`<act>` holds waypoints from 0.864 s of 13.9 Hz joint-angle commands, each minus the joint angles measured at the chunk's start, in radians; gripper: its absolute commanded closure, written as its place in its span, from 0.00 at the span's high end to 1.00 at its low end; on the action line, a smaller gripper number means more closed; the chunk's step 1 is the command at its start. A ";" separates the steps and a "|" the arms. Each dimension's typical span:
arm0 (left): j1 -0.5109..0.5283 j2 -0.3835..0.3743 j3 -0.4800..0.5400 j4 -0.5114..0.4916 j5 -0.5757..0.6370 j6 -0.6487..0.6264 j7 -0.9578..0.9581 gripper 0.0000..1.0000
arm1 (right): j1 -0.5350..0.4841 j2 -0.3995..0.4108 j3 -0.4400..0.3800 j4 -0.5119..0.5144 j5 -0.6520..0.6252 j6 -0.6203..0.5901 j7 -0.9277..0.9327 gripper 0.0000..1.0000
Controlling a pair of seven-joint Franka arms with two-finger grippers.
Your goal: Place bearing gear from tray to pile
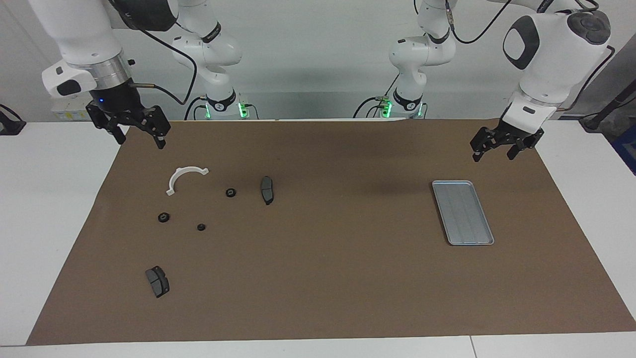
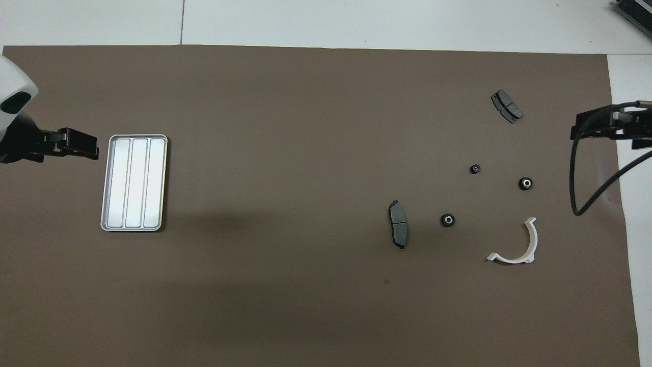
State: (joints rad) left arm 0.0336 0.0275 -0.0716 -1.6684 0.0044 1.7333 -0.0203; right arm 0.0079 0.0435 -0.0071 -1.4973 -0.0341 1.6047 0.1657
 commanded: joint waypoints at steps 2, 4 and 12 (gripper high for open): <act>0.005 -0.027 -0.004 -0.017 0.013 0.000 0.008 1.00 | 0.007 0.018 -0.014 0.032 0.016 -0.055 -0.026 1.00; 0.005 -0.027 -0.004 -0.017 0.013 0.000 0.008 1.00 | 0.010 0.016 -0.014 0.032 0.014 -0.069 -0.026 1.00; 0.005 -0.027 -0.004 -0.017 0.013 0.002 0.008 1.00 | 0.021 0.001 0.001 0.003 0.011 -0.101 -0.065 1.00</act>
State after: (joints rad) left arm 0.0336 0.0196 -0.0716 -1.6684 0.0044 1.7329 -0.0203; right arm 0.0332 0.0486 -0.0077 -1.4936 -0.0341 1.5217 0.1273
